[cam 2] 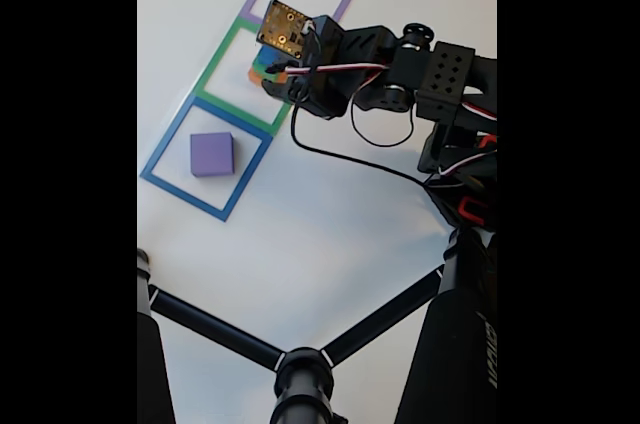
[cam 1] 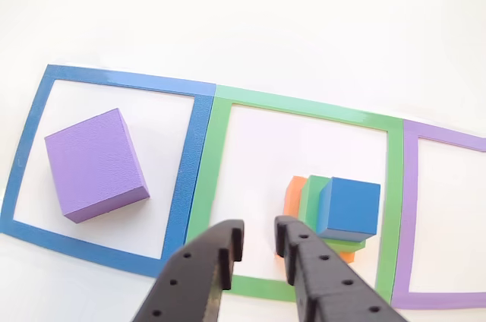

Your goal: Tower of hanoi

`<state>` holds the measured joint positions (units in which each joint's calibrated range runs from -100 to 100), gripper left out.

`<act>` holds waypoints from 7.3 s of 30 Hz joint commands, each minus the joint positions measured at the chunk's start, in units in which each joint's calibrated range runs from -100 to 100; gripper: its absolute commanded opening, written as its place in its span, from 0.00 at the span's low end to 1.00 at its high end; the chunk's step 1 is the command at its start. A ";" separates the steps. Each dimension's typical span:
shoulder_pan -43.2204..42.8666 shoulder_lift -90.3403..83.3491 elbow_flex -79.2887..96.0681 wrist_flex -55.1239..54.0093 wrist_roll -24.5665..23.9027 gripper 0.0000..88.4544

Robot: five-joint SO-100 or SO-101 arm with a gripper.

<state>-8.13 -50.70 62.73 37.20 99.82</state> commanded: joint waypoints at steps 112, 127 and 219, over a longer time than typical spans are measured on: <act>13.69 34.35 23.55 -76.39 0.18 0.11; 13.31 33.62 23.73 -76.15 0.18 0.04; -17.85 33.70 12.27 -63.68 0.18 0.03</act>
<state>-25.10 -21.57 75.74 -18.66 99.46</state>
